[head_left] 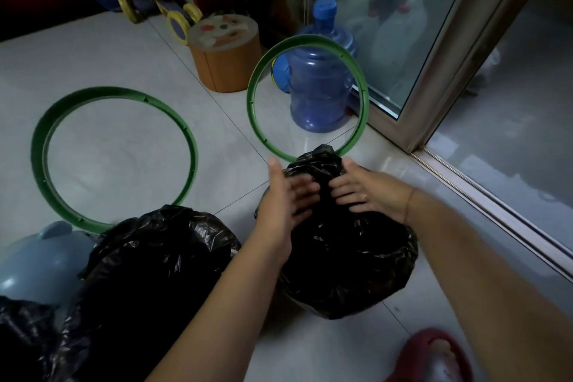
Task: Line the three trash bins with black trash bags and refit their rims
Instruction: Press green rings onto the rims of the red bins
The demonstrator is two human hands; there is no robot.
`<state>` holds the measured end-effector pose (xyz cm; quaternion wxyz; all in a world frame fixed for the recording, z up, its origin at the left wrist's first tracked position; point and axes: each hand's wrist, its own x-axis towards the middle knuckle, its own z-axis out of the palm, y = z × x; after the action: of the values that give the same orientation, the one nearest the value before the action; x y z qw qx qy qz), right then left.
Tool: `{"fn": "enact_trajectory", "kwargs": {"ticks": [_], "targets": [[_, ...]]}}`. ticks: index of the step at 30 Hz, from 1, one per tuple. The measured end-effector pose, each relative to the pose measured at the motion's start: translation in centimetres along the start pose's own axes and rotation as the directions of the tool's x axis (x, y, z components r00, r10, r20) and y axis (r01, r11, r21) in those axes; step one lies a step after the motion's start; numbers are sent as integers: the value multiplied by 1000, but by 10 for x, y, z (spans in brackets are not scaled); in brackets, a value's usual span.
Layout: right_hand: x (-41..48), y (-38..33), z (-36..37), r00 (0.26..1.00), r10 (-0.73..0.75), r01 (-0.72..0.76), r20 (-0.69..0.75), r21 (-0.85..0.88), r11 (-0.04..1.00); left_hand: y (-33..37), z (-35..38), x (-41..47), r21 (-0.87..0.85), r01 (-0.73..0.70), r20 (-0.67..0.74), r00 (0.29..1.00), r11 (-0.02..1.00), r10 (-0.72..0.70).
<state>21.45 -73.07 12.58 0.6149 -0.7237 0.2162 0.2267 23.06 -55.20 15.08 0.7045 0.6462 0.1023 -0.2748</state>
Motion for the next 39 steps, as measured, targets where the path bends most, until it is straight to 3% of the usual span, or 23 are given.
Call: {"fn": "enact_trajectory", "kwargs": {"ticks": [2,4,5,7,11,20,30,34,36,39], "targets": [[-2,-18,-23,989,-118,127,-88,109,986,22,-10,14,-74,-156,-136,980,985,145],[4,-36,-44,924,-216,292,-316,219,931,46,-18,30,-55,-246,-222,948,968,228],[13,-42,-54,876,-226,350,-426,239,906,54,-21,39,-26,-251,-241,941,968,238],[35,-49,-65,838,-191,356,-512,247,901,67,-22,56,32,-173,-229,957,984,176],[64,-54,-69,874,-150,282,-463,231,931,82,-14,72,66,-94,-98,990,993,100],[74,-62,-67,902,-128,227,-413,200,953,80,-14,88,102,-88,-62,994,991,95],[17,-52,-92,914,-207,331,-348,345,878,89,-35,57,-44,-183,-89,980,982,179],[-16,-30,-90,936,-231,325,-267,397,858,73,-43,30,-1,-156,48,987,988,155],[-29,-16,-81,946,-209,301,-249,425,854,57,-47,18,-21,-93,56,994,995,94],[-44,7,-57,949,-136,238,-283,364,900,33,-46,-4,121,-66,-10,998,990,68]]}}
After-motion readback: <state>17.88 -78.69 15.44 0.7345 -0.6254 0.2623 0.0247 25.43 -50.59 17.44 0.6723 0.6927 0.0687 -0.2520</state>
